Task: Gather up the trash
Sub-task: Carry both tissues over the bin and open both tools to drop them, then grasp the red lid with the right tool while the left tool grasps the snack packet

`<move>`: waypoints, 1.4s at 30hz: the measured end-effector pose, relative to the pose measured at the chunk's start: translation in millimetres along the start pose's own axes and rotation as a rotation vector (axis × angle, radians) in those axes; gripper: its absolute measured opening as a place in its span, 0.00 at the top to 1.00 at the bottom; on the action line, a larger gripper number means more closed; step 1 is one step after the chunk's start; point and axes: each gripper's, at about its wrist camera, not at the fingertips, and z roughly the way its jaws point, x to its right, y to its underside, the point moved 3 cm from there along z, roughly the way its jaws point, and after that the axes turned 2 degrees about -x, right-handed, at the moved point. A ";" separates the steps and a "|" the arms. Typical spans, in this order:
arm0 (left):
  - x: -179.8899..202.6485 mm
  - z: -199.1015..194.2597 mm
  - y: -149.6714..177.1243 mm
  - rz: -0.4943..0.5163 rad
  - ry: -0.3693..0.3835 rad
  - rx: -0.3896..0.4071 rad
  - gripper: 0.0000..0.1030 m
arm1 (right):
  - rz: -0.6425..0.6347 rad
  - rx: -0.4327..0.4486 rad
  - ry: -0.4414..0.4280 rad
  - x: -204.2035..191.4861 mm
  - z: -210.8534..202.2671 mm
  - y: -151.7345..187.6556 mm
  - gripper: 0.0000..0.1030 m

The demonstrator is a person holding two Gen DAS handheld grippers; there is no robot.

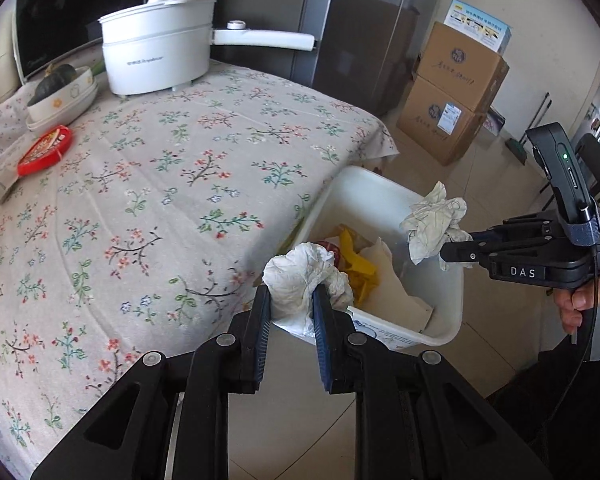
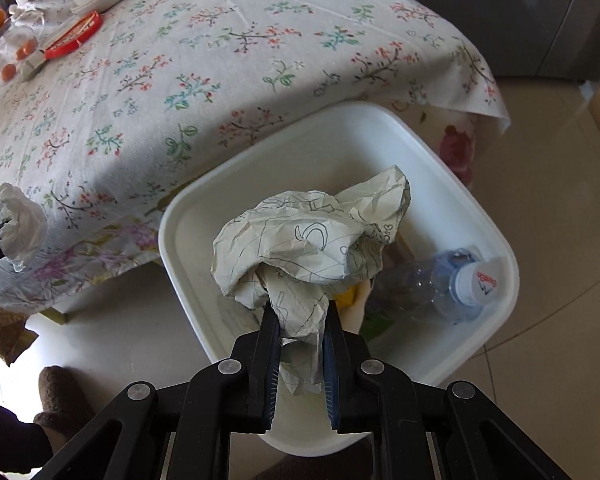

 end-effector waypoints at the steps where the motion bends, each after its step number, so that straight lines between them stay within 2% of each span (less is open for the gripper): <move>1: 7.4 5.5 -2.2 0.014 0.012 -0.005 0.79 | 0.005 -0.004 0.000 4.0 0.8 1.5 0.84; 6: 40.0 32.9 -9.8 0.067 0.056 -0.026 0.78 | 0.025 -0.016 -0.001 19.6 3.1 8.2 0.84; 11: 53.0 48.7 -14.7 0.087 0.070 -0.024 0.74 | 0.047 -0.021 0.005 33.2 3.4 13.1 0.84; 13: 54.3 52.7 -16.9 0.092 0.048 -0.031 0.66 | 0.057 -0.024 0.008 38.2 4.2 15.6 0.84; 15: 53.6 55.5 -18.8 0.089 0.021 -0.035 0.42 | 0.065 -0.030 0.010 41.9 5.8 17.3 0.84; 17: 51.0 54.4 -18.6 0.082 0.013 -0.031 0.36 | 0.070 -0.036 0.012 43.5 7.3 18.2 0.84; 22: 39.2 48.4 -17.3 0.035 0.004 -0.043 0.32 | 0.068 -0.036 0.008 40.6 8.5 17.0 0.83; 25: 31.3 39.9 -13.7 0.014 -0.006 -0.032 0.27 | 0.076 -0.027 -0.005 36.9 8.1 13.4 0.78; 26: 28.0 37.2 -12.9 0.009 -0.010 -0.028 0.26 | 0.084 -0.027 -0.015 36.3 8.1 11.6 0.67; 27: 24.2 34.3 -12.1 0.004 -0.014 -0.025 0.26 | 0.088 -0.032 -0.027 34.8 8.3 10.0 0.60; 28: 19.4 31.5 -11.3 -0.002 -0.018 -0.023 0.25 | 0.090 -0.030 -0.031 32.9 8.0 8.1 0.47; 29: 14.3 28.5 -10.4 -0.009 -0.023 -0.021 0.25 | 0.089 -0.022 -0.029 30.6 7.0 6.8 0.41; 42: -80.6 -23.6 1.9 -0.203 -0.121 0.044 0.25 | 0.075 0.005 -0.047 -7.9 9.8 -22.5 0.34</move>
